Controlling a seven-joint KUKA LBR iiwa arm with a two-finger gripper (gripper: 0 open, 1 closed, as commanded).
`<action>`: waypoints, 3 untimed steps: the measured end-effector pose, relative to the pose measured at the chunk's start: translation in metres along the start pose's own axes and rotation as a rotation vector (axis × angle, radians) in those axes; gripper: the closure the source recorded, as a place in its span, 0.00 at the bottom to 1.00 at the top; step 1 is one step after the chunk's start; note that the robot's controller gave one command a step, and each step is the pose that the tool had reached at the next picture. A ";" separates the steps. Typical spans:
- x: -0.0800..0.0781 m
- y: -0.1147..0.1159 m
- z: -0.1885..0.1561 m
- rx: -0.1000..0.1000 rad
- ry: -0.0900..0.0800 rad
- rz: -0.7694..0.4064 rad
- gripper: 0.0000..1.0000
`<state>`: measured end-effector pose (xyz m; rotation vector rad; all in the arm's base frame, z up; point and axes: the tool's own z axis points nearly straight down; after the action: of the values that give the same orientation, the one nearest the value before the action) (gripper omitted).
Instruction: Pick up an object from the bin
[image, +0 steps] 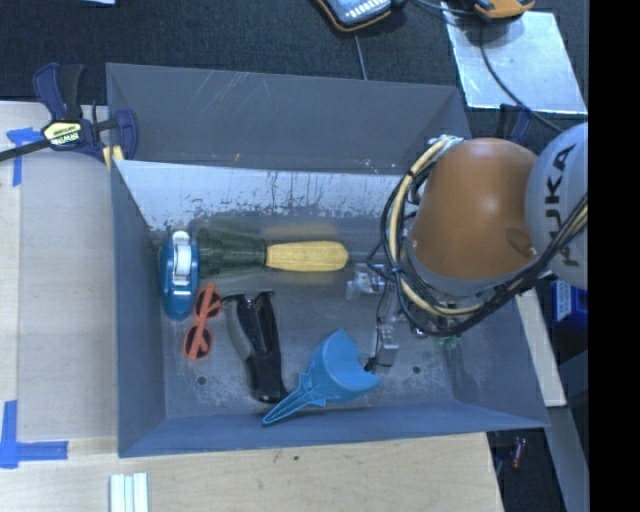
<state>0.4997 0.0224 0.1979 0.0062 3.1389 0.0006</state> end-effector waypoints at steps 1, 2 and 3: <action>0.000 0.000 0.000 0.000 0.000 0.000 0.00; -0.004 0.005 0.014 0.001 -0.012 -0.001 0.00; 0.008 0.013 0.104 0.000 -0.006 -0.003 0.00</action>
Offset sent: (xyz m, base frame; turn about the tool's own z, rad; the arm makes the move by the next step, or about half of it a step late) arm 0.0073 0.0249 -0.0729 -0.0056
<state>0.4925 0.0350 0.0936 0.0009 3.1332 0.0001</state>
